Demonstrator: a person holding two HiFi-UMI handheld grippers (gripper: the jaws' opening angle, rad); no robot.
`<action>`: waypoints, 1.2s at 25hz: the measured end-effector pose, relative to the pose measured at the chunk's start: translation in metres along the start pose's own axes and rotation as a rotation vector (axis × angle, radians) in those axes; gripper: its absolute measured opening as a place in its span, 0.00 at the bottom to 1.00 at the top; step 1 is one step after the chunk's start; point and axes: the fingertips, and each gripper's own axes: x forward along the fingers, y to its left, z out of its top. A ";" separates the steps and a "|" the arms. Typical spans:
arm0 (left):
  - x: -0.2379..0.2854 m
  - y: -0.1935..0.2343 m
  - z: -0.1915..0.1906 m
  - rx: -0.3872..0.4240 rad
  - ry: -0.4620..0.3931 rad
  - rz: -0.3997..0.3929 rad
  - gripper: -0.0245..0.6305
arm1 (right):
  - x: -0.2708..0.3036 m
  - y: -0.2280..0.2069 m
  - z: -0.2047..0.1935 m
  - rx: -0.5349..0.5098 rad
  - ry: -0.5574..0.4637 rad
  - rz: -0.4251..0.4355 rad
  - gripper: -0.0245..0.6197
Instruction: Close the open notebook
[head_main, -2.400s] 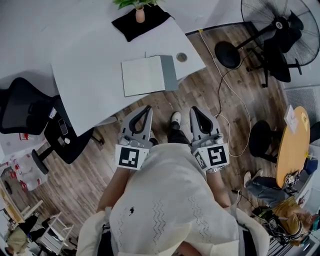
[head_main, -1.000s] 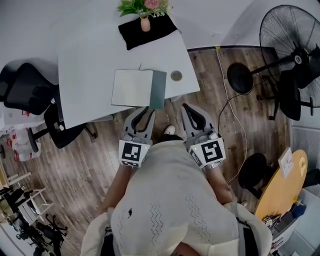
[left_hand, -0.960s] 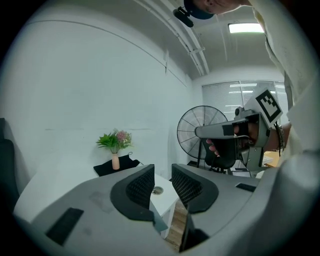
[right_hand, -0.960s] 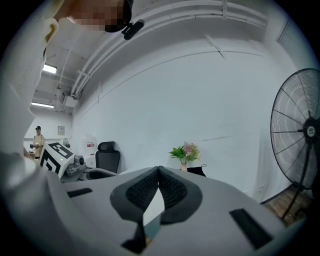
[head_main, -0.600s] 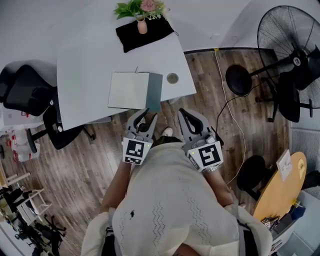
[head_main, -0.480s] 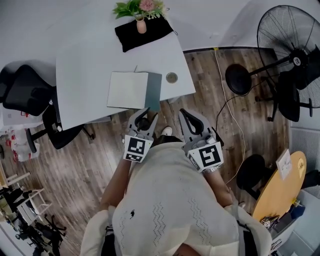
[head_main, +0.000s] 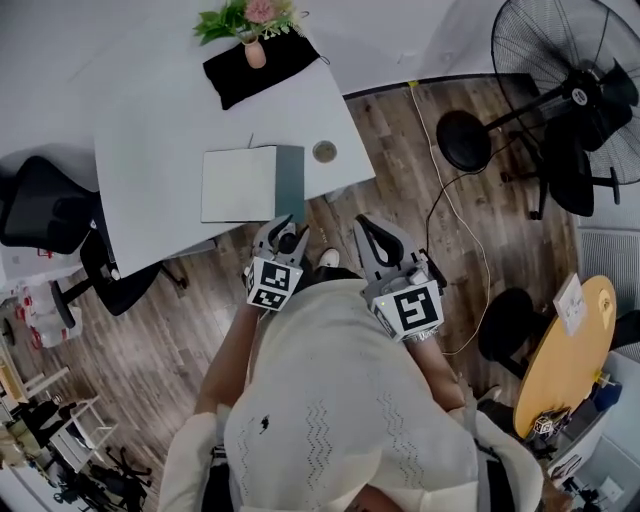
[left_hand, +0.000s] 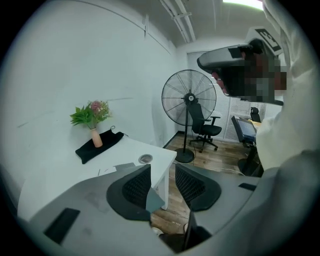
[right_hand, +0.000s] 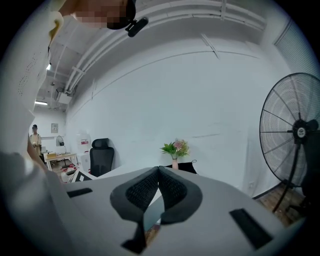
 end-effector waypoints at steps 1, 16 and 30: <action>0.004 -0.002 -0.003 0.006 0.012 -0.008 0.27 | -0.001 -0.001 -0.001 0.003 0.003 -0.005 0.04; 0.041 -0.011 -0.050 0.065 0.166 -0.067 0.34 | -0.008 -0.011 -0.011 0.015 0.038 -0.066 0.04; 0.065 -0.003 -0.091 0.262 0.322 0.019 0.37 | -0.025 -0.020 -0.022 0.028 0.079 -0.150 0.04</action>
